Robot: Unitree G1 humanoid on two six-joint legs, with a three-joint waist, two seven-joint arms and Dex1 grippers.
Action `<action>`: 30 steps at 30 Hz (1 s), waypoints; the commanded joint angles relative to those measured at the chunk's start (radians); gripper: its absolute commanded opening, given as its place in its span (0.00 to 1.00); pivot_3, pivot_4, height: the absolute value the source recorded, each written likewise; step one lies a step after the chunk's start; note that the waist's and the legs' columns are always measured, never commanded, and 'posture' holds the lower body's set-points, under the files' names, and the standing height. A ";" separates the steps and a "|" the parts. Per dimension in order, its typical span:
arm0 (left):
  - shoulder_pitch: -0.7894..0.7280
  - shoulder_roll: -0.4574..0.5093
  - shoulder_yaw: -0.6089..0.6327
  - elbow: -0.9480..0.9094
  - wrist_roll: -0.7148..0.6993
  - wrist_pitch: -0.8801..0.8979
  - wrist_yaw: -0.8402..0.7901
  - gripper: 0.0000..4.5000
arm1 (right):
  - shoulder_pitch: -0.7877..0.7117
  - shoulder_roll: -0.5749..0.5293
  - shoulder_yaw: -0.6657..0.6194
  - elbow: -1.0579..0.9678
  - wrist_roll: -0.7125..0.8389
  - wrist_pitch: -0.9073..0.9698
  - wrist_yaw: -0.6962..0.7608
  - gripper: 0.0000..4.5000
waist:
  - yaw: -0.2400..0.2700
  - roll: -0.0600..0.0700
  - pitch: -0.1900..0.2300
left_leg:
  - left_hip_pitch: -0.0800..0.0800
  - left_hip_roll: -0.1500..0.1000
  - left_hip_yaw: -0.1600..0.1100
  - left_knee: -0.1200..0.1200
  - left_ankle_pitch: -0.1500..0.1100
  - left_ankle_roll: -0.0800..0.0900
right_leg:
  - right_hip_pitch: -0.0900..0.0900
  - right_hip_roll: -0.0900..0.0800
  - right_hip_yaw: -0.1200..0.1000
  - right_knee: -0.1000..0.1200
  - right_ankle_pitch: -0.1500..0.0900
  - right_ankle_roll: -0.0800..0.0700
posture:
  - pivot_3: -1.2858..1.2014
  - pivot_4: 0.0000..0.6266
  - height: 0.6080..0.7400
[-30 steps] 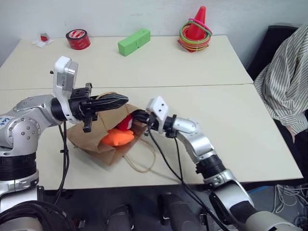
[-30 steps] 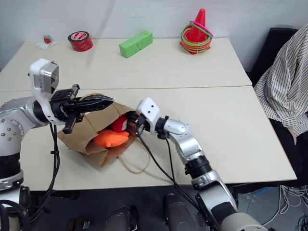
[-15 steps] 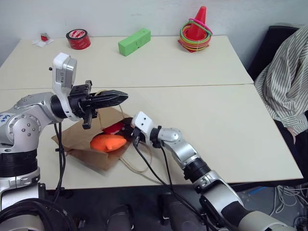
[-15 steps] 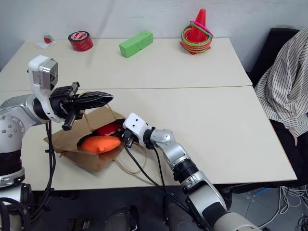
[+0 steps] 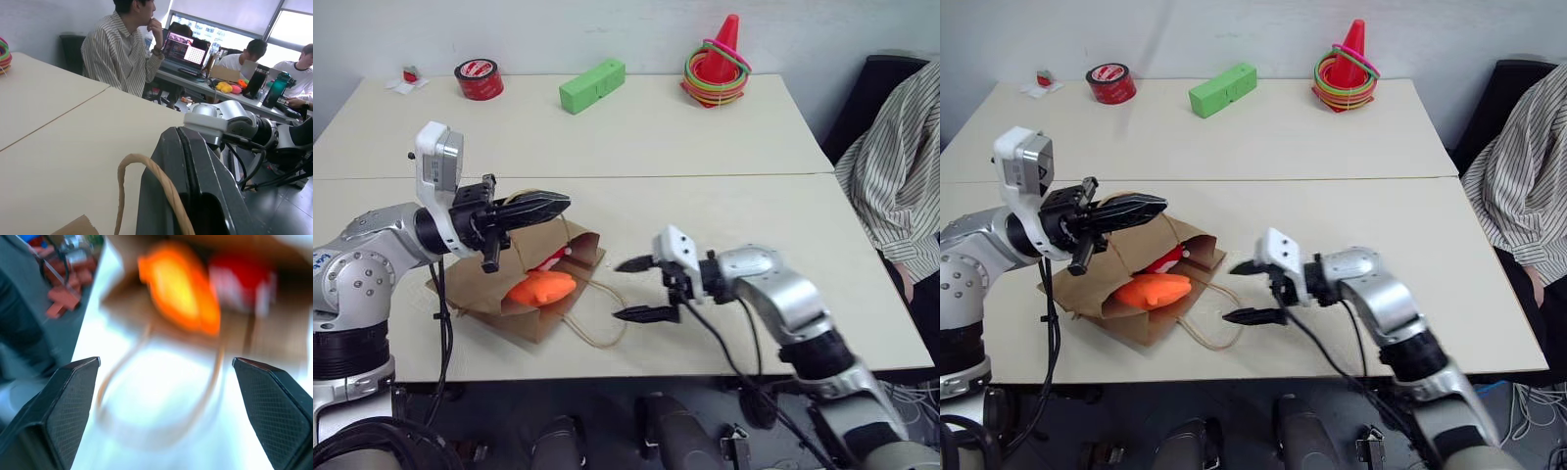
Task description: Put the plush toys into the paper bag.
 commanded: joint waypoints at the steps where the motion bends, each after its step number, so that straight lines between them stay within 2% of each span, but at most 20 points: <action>1: 0.009 0.000 0.020 -0.032 -0.021 -0.015 0.004 0.00 | 0.020 0.032 0.012 -0.004 0.004 0.082 -0.076 0.99 | -0.004 0.000 0.000 | 0.000 0.000 0.000 0.000 0.000 0.000 | 0.000 0.000 0.000 0.000 0.000 0.000 | 0.52 0.24 1.00; 3: 0.010 -0.004 0.015 -0.033 -0.021 -0.016 0.004 0.00 | 0.021 0.106 0.009 0.037 0.006 0.113 -0.145 0.99 | -0.013 0.000 0.000 | 0.000 -0.001 0.000 0.000 0.000 -0.001 | 0.000 0.001 0.000 0.000 0.000 0.000 | 0.52 0.24 1.00; 8: 0.004 -0.013 0.000 -0.030 -0.013 -0.021 0.002 0.00 | -0.021 0.244 0.062 0.136 -0.022 0.123 -0.210 0.99 | -0.020 -0.002 -0.001 | 0.002 0.000 0.000 -0.001 0.001 -0.003 | 0.000 0.003 0.001 0.001 0.001 -0.001 | 0.52 0.24 1.00; 11: 0.002 -0.014 -0.002 -0.030 -0.012 -0.025 0.003 0.00 | -0.040 0.298 0.065 0.133 0.020 0.194 -0.214 0.88 | -0.020 -0.003 -0.002 | 0.003 0.001 0.000 -0.001 0.001 -0.003 | 0.000 0.002 0.001 0.002 0.001 -0.001 | 0.52 0.24 1.00; 15: 0.009 -0.013 0.002 -0.032 -0.013 -0.031 0.007 0.00 | -0.033 0.294 0.034 0.087 0.095 0.288 -0.190 0.58 | -0.010 -0.003 -0.002 | 0.002 0.001 0.000 -0.002 0.001 -0.002 | 0.000 0.002 0.001 0.000 0.001 -0.001 | 0.52 0.24 1.00; 21: 0.012 -0.029 0.012 -0.024 -0.027 -0.040 0.023 0.00 | -0.057 0.365 -0.249 0.012 0.398 0.601 -0.227 0.13 | -0.006 -0.003 -0.002 | 0.000 0.001 0.000 -0.002 0.000 -0.001 | 0.000 0.001 0.000 -0.002 0.001 -0.001 | 0.52 0.24 1.00; 23: 0.006 -0.034 0.017 -0.019 -0.028 -0.044 0.028 0.00 | -0.073 0.371 -0.342 -0.020 0.491 0.683 -0.245 0.01 | -0.003 -0.003 -0.002 | 0.000 0.001 0.000 -0.002 0.000 -0.001 | 0.000 0.001 0.000 -0.002 0.001 -0.001 | 0.52 0.24 1.00; 27: -0.003 -0.038 0.033 -0.005 -0.032 -0.058 0.032 0.00 | -0.140 0.317 -0.547 -0.078 0.675 0.849 -0.278 0.01 | -0.001 -0.003 -0.002 | 0.000 0.001 0.000 -0.003 0.000 -0.001 | 0.000 0.001 0.000 -0.002 0.001 -0.001 | 0.52 0.24 1.00; 30: -0.048 -0.062 0.061 0.041 -0.050 -0.081 0.047 0.00 | -0.230 0.190 -0.670 -0.078 0.732 0.880 -0.331 0.01 | 0.007 -0.002 -0.001 | -0.001 0.000 -0.001 -0.003 0.000 0.000 | -0.001 0.000 0.000 -0.003 0.001 -0.001 | 0.52 0.24 1.00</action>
